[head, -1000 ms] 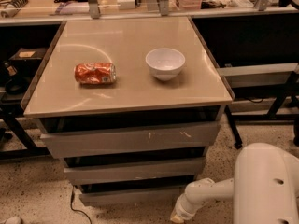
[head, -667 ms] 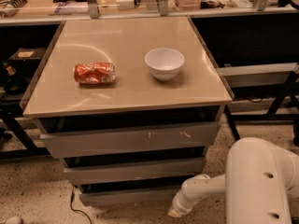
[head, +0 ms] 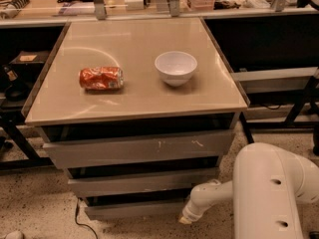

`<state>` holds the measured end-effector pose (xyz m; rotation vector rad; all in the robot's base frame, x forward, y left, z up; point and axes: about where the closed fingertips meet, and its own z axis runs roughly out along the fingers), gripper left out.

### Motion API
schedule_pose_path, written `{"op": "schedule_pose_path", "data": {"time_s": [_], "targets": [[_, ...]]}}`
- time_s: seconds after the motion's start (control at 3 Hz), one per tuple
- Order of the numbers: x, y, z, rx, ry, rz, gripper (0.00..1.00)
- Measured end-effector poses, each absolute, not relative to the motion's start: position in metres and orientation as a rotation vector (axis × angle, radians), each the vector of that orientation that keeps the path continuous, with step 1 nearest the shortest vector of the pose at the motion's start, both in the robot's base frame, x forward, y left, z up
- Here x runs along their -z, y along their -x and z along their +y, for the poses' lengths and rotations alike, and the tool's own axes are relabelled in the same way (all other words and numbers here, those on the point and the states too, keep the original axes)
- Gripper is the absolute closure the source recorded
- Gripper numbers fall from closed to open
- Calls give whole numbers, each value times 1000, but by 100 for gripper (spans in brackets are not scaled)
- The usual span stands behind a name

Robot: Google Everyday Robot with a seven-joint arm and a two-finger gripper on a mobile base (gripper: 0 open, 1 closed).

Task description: Close bottom drawer

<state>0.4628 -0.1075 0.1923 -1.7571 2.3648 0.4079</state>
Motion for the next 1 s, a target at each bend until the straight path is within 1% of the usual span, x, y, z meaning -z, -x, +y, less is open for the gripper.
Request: {"op": "schedule_pose_path", "data": {"time_s": [0.33, 1.0], "targets": [[-192, -463, -107, -408, 1757, 2365, 82], [-192, -463, -107, -408, 1757, 2365, 36]]}}
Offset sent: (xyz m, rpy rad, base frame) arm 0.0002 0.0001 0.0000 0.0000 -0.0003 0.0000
